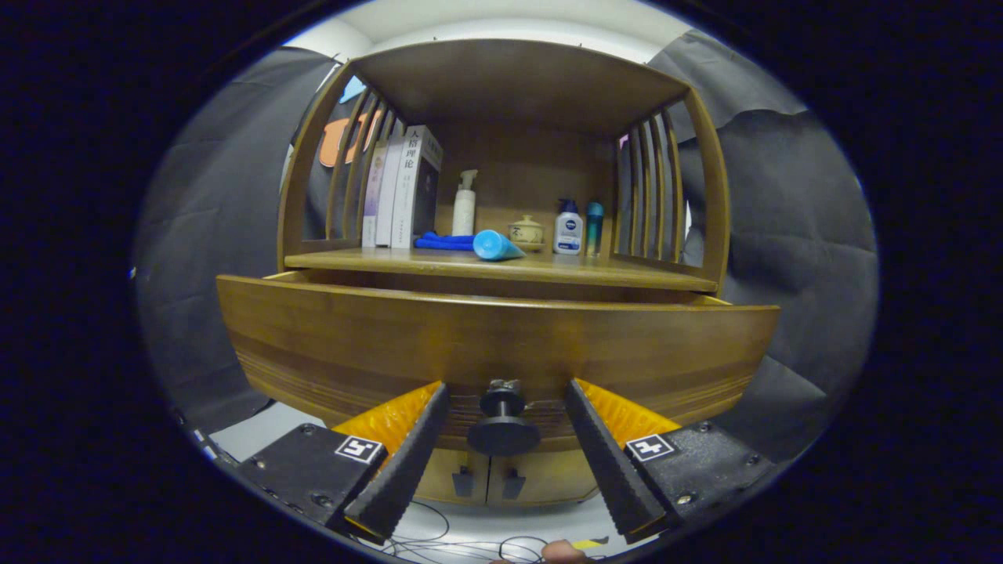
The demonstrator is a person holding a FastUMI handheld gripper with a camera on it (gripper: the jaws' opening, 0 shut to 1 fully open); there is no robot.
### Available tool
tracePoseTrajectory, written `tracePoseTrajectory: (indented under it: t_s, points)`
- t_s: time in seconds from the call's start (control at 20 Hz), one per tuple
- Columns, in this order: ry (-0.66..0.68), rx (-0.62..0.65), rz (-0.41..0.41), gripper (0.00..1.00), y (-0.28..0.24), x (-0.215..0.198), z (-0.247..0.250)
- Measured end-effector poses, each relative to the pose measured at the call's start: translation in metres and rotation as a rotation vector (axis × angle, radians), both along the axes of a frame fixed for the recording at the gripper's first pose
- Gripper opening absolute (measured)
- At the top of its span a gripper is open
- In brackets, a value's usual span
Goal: Pull open the drawer, take out the items inside it, and place them on the countertop above the cabinet.
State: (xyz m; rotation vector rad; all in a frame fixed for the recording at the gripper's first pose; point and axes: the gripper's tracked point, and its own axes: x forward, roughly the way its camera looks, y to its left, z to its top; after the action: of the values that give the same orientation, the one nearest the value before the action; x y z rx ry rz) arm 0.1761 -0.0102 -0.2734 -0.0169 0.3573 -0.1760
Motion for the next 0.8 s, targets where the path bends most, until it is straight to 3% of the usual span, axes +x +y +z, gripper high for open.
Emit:
tracePoseTrajectory:
  t_s: [0.8]
  points:
    - [0.045,0.001,-0.011,0.98,-0.008,0.065,-0.009]
